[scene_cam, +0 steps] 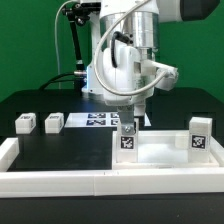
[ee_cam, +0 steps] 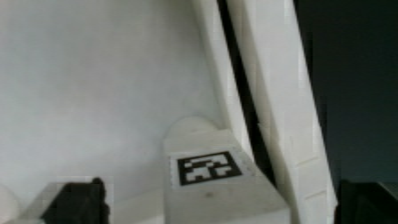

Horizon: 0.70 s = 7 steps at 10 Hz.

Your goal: Assemble square table

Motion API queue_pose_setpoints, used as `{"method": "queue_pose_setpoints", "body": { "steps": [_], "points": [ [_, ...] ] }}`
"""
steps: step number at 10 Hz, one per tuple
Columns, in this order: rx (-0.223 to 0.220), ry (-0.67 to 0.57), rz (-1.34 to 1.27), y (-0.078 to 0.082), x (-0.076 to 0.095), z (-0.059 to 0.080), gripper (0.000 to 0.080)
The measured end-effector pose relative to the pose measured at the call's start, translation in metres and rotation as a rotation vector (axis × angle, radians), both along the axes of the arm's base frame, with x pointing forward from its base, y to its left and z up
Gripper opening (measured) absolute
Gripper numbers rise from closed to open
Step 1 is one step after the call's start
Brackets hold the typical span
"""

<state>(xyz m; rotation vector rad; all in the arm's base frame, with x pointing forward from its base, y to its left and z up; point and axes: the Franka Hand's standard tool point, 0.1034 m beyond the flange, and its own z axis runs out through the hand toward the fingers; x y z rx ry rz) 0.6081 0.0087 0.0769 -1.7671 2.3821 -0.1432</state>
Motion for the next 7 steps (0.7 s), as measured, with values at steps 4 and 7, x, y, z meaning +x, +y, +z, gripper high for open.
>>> {"method": "queue_pose_setpoints", "body": {
  "steps": [4,7],
  "points": [
    [-0.005,0.026,0.14,0.009,-0.005,0.001,0.0649],
    [-0.034,-0.011,0.373,0.011,-0.011,0.015,0.0649]
  ]
}}
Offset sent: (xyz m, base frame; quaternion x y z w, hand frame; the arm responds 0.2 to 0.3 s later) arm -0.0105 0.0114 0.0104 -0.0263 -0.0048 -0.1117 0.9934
